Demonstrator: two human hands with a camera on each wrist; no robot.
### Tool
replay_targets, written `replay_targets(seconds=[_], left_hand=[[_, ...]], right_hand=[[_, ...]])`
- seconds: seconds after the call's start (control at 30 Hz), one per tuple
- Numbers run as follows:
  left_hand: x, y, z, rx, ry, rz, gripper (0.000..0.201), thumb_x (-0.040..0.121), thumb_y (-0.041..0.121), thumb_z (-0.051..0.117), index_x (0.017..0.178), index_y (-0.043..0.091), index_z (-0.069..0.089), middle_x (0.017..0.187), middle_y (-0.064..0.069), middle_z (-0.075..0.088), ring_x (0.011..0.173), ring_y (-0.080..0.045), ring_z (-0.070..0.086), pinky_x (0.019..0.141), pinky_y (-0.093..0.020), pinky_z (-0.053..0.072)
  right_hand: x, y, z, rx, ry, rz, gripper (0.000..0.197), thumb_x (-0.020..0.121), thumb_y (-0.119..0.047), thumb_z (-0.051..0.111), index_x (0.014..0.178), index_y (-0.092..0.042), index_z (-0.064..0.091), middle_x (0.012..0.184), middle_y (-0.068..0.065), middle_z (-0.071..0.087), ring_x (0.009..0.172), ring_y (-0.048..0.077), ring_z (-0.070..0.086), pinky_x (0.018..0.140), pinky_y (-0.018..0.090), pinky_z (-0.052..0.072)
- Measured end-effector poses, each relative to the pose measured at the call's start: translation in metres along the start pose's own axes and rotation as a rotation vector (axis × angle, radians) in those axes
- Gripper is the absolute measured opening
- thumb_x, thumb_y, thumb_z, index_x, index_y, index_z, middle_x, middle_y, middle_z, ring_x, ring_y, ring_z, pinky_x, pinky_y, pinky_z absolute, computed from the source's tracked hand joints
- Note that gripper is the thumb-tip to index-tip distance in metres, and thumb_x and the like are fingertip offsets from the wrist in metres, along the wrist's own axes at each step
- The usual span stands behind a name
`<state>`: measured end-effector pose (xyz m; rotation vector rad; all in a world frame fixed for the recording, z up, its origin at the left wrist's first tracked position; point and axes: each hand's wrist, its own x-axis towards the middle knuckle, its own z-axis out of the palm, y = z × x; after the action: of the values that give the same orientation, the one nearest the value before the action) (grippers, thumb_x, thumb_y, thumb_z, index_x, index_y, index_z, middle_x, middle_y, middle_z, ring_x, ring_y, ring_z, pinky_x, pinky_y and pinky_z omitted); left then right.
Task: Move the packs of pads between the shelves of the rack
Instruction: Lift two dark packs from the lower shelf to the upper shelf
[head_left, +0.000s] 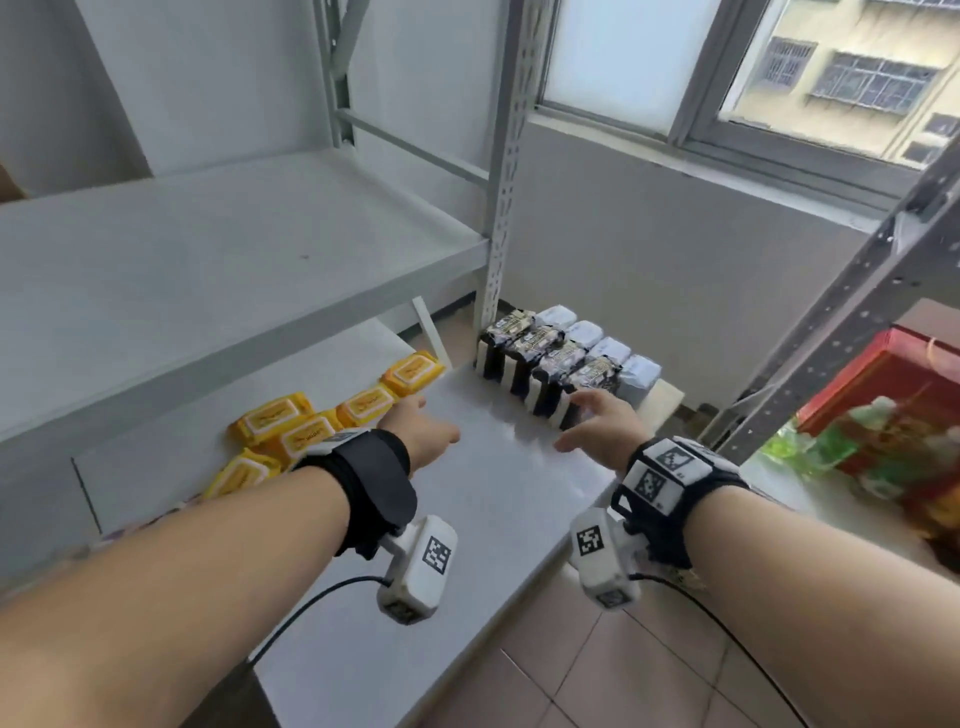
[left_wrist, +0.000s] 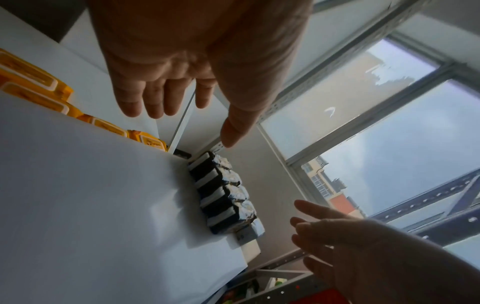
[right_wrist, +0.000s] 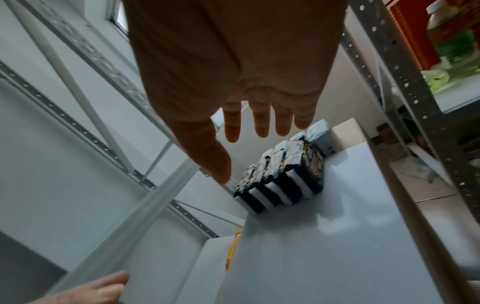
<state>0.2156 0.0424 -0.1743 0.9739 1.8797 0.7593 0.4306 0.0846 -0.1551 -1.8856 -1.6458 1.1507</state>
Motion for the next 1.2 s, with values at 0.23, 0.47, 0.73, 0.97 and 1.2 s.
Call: replay_targets(seconds=[0.23, 0.47, 0.73, 0.97, 1.2], left_hand=[[0.079, 0.032, 0.076, 0.149, -0.062, -0.028, 0.080, 0.082, 0.027, 0.067, 0.149, 0.016, 0.024, 0.147, -0.009, 0.039, 0.128, -0.027, 0.045, 0.089, -0.026, 0.039], [0.155, 0.060, 0.137, 0.190, -0.091, -0.114, 0.076, 0.080, 0.026, 0.071, 0.144, 0.017, 0.032, 0.137, -0.009, 0.049, 0.121, -0.026, 0.051, 0.092, -0.029, 0.043], [0.209, 0.078, 0.194, 0.078, 0.006, -0.213, 0.064, 0.083, 0.013, 0.067, 0.140, 0.007, 0.038, 0.126, -0.006, 0.052, 0.109, -0.019, 0.051, 0.079, -0.017, 0.037], [0.247, 0.096, 0.235, -0.067, 0.075, -0.368, 0.083, 0.079, 0.021, 0.074, 0.146, 0.005, 0.027, 0.146, -0.011, 0.038, 0.131, -0.026, 0.042, 0.105, -0.032, 0.036], [0.257, 0.080, 0.244, 0.004, 0.119, -0.412, 0.071, 0.070, 0.016, 0.082, 0.131, 0.008, 0.047, 0.129, -0.010, 0.057, 0.117, -0.027, 0.055, 0.101, -0.037, 0.044]], right_hand=[[0.104, 0.033, -0.037, -0.158, -0.005, 0.107, 0.079, 0.068, -0.002, 0.077, 0.138, -0.014, 0.043, 0.128, 0.009, 0.055, 0.115, 0.023, 0.053, 0.086, 0.023, 0.041], [0.204, 0.069, -0.059, -0.285, 0.005, 0.173, 0.069, 0.072, 0.003, 0.069, 0.136, -0.011, 0.045, 0.123, 0.008, 0.059, 0.096, 0.017, 0.055, 0.062, 0.018, 0.045], [0.296, 0.089, -0.064, -0.364, -0.004, 0.137, 0.071, 0.075, 0.001, 0.059, 0.140, -0.019, 0.038, 0.130, 0.011, 0.049, 0.109, 0.027, 0.056, 0.083, 0.034, 0.053], [0.339, 0.092, -0.054, -0.499, -0.185, 0.094, 0.075, 0.070, -0.009, 0.070, 0.136, -0.026, 0.039, 0.128, 0.011, 0.042, 0.110, 0.030, 0.054, 0.096, 0.041, 0.048], [0.349, 0.101, -0.050, -0.726, -0.324, -0.106, 0.074, 0.071, -0.012, 0.069, 0.134, -0.029, 0.034, 0.123, 0.009, 0.043, 0.098, 0.030, 0.055, 0.081, 0.038, 0.051]])
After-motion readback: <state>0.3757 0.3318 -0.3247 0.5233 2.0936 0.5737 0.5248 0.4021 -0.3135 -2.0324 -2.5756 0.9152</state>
